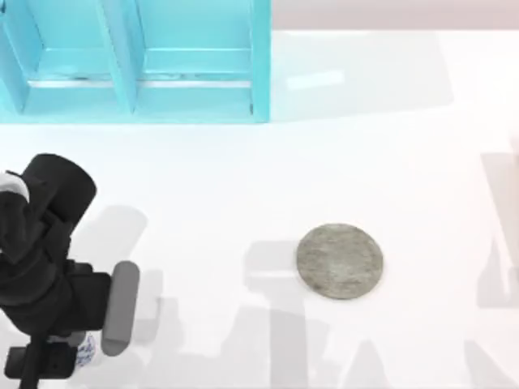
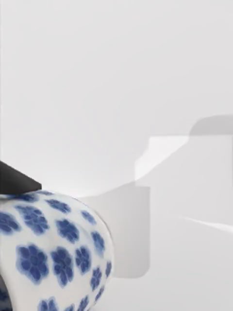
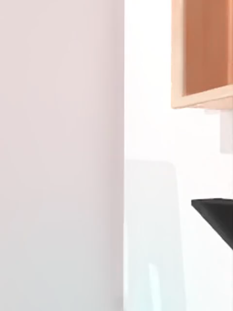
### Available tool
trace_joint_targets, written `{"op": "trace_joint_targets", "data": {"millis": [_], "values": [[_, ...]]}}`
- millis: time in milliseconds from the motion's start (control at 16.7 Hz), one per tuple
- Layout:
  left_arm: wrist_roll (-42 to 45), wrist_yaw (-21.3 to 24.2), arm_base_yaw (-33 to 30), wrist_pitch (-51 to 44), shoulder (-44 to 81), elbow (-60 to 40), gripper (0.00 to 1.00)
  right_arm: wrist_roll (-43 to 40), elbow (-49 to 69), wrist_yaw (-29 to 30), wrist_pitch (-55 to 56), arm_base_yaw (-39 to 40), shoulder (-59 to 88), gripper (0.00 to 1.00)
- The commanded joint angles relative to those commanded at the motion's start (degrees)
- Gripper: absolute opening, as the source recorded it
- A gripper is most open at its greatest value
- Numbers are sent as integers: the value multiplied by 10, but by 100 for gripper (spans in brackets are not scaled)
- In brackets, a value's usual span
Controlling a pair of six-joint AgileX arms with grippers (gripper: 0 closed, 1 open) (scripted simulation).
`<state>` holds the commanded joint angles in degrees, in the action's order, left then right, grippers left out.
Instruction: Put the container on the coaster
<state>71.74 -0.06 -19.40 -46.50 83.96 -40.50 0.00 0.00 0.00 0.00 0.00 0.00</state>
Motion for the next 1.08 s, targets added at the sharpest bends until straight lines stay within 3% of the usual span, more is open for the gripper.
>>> {"op": "trace_joint_targets", "data": {"millis": [240,480,780,1080], "values": [[-35,-7,-1,-22,35,-35,0,0,0,0,0,0,0,100],[-166,-27,-5,-95,156,-163,0,0,0,0,0,0,0,100],[-447,-48,-31,-221,365,-408,0,0,0,0,0,0,0,100],[-757,-50,-95,-342,545,-673,0,0,0,0,0,0,0,100]]}}
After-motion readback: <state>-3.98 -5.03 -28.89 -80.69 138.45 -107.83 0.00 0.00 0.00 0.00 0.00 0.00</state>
